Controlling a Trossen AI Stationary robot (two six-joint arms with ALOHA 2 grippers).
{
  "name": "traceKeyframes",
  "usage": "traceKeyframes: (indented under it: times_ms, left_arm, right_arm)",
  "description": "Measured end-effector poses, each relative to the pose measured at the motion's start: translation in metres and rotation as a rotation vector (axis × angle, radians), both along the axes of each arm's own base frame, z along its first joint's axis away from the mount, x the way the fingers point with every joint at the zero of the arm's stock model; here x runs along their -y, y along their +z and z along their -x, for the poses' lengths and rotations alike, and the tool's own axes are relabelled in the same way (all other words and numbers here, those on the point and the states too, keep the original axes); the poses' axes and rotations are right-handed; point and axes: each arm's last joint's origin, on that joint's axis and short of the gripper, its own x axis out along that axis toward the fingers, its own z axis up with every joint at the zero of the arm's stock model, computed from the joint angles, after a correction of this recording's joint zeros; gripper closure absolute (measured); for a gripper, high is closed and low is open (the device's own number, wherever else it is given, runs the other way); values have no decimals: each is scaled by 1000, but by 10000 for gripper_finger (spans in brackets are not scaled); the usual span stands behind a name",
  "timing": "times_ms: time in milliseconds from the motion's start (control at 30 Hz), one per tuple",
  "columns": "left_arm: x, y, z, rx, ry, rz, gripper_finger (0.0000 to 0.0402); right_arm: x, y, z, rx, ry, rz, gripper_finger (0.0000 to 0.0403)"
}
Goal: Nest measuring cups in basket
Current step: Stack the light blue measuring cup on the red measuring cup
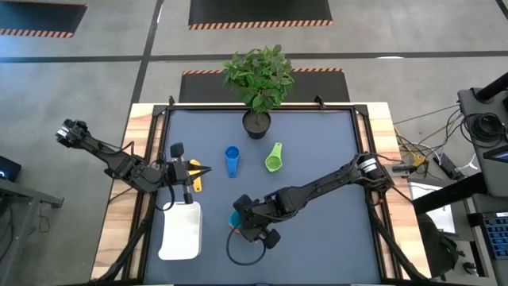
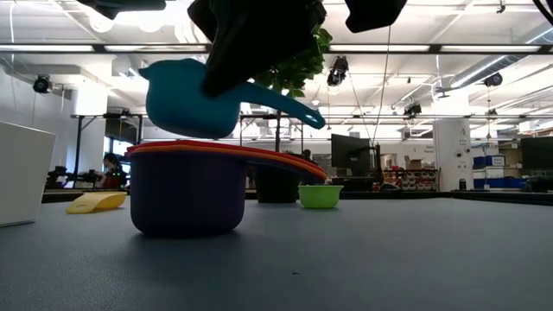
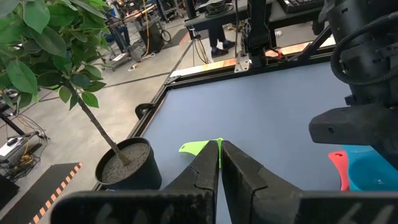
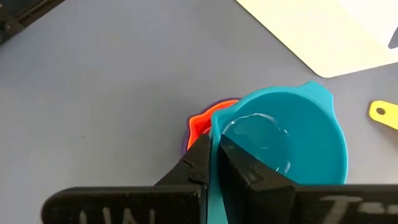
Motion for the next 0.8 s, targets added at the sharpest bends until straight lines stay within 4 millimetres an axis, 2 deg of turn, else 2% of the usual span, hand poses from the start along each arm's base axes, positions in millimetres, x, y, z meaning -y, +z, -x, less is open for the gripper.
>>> traceKeyframes:
  times_ms: [500, 800]
  left_arm:
    - [0, 0, 0, 0, 0, 0, 402]
    - [0, 0, 0, 0, 0, 0, 402]
  right_arm:
    - [-1, -2, -2, 23, -6, -13, 394]
    - [0, -15, 1, 16, -6, -10, 394]
